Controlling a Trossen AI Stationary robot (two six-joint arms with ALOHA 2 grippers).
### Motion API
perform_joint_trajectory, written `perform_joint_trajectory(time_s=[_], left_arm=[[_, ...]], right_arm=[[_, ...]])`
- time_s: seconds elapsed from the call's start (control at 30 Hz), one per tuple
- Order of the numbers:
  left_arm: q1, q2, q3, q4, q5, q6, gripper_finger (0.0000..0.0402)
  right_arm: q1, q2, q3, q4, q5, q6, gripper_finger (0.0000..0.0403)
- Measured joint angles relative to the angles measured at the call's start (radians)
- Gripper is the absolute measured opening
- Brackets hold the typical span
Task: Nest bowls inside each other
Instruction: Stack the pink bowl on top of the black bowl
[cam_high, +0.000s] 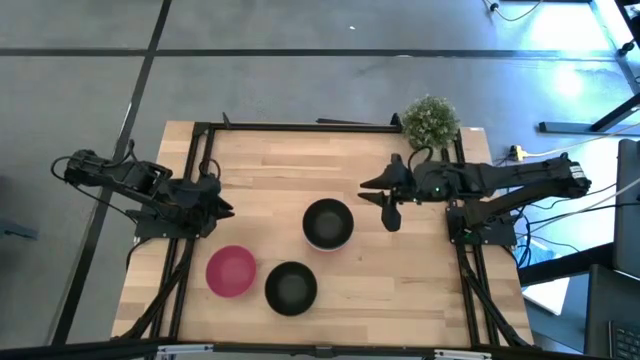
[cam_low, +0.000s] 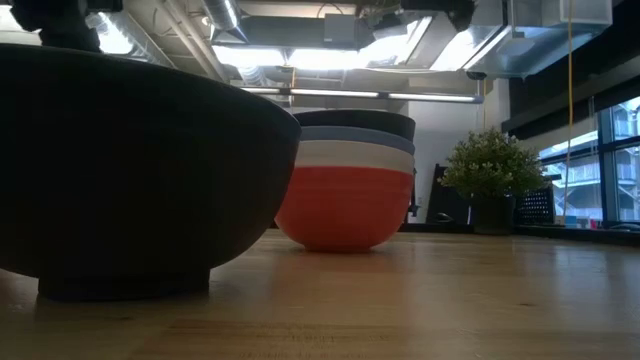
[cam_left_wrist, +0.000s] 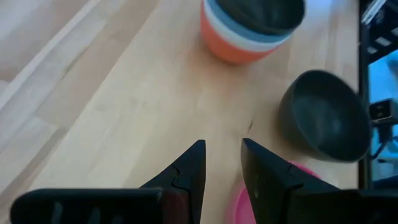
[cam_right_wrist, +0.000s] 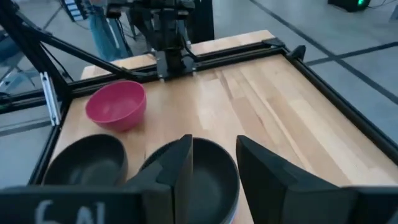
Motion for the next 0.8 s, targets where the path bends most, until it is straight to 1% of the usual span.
perform_joint_trajectory(time_s=[0.1, 0.27, 0.33, 0.6, 0.8], left_arm=[[0.000, 0.000, 0.000, -0.015, -0.003, 0.002, 0.0096], [0.001, 0.000, 0.000, -0.013, -0.074, 0.073, 0.0096], [0.001, 0.001, 0.000, -0.013, -0.094, 0.077, 0.0096], [0.002, 0.001, 0.000, -0.014, -0.072, 0.023, 0.0096], [0.002, 0.001, 0.000, -0.046, -0.097, 0.021, 0.0096]], right_arm=[[0.013, -0.017, -0.003, 0.019, 0.027, 0.001, 0.0126], [0.016, -0.036, 0.003, 0.019, 0.032, -0.001, 0.0126], [0.016, -0.042, 0.009, 0.023, 0.032, -0.002, 0.0126], [0.016, -0.053, 0.009, 0.020, 0.033, -0.006, 0.0126], [0.016, -0.052, 0.009, 0.009, 0.032, -0.007, 0.0126]])
